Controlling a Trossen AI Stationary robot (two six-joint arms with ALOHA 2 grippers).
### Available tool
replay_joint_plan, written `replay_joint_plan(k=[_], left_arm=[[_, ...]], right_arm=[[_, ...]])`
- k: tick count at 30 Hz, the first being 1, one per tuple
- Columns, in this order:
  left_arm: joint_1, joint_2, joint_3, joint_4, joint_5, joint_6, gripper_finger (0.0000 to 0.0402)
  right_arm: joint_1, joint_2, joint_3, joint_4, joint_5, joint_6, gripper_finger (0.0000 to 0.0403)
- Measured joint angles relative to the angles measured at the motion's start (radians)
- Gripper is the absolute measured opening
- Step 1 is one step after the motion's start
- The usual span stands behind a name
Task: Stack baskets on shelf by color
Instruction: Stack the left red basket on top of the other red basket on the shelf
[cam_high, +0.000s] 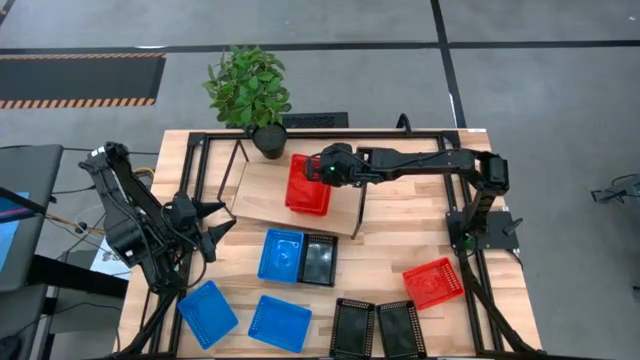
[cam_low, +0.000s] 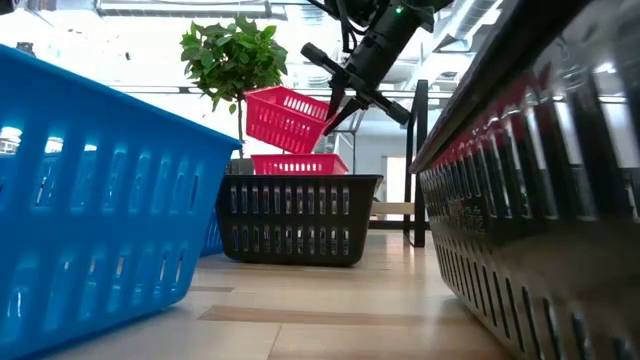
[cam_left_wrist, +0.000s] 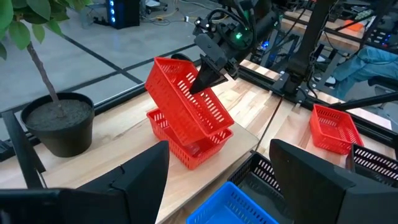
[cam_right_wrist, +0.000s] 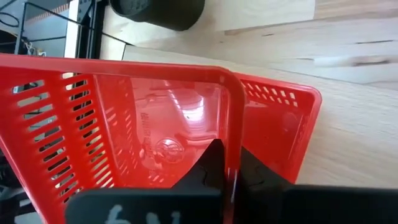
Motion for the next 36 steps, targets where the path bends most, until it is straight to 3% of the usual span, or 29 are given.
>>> replay_joint_plan(k=[36], left_arm=[[0.000,0.000,0.000,-0.028,0.001,0.000,0.0265]], right_arm=[[0.001,0.011,-0.022,-0.031,-0.008,0.023,0.0026]])
